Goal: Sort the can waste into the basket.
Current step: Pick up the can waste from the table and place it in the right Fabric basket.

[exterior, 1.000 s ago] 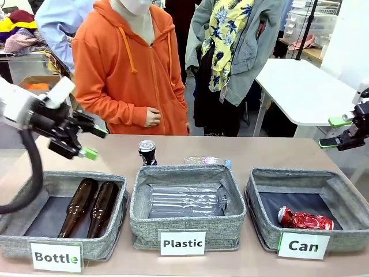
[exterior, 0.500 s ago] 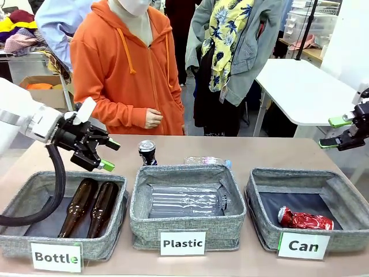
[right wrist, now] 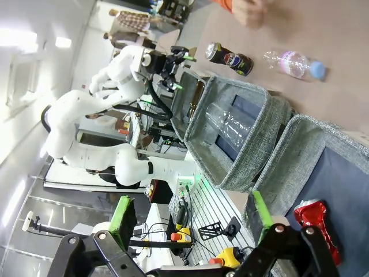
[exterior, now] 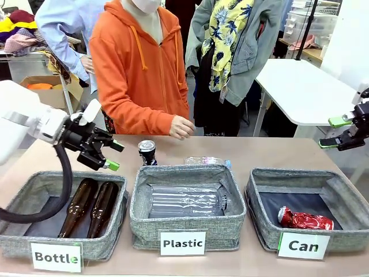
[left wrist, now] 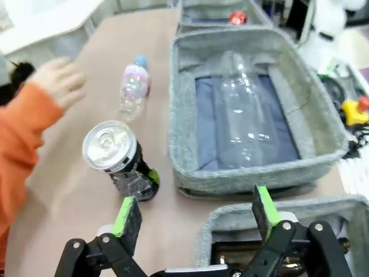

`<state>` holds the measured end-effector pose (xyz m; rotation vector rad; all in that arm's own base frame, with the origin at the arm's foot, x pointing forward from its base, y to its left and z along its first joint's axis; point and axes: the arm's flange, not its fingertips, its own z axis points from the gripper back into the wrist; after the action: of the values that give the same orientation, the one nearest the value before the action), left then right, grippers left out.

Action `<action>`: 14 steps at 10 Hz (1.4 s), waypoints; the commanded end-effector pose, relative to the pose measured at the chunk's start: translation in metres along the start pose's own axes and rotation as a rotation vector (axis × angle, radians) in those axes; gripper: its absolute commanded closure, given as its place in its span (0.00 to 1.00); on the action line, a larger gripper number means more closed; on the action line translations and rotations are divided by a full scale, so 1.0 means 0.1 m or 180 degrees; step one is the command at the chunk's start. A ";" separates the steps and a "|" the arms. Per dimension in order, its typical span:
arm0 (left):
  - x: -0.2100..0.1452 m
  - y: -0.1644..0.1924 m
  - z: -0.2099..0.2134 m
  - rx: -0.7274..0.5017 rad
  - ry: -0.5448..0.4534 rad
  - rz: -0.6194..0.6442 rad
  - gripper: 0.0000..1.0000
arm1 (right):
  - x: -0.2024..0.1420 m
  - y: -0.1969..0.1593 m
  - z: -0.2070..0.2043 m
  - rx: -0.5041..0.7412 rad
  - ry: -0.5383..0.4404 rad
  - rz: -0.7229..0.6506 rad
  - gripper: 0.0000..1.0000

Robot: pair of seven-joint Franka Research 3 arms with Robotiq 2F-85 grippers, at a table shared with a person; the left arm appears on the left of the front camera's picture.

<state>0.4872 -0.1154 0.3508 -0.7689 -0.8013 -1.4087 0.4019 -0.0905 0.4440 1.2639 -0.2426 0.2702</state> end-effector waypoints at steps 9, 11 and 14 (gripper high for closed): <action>-0.67 -0.96 2.16 0.0831 -0.0645 0.0119 0.00 | 0.00 0.01 0.05 0.0010 0.0038 0.0057 0.00; -1.03 -1.18 2.55 0.1118 -0.0932 0.0306 0.00 | 0.00 0.01 0.05 0.0010 0.0038 0.0057 0.00; -0.90 -0.88 2.23 0.0850 -0.0785 0.0258 0.00 | 0.00 0.01 0.05 0.0010 0.0038 0.0057 0.00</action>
<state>0.3701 0.1404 0.3897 -0.7651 -1.1213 -1.0500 0.4018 -0.0909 0.4440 1.2639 -0.2432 0.2699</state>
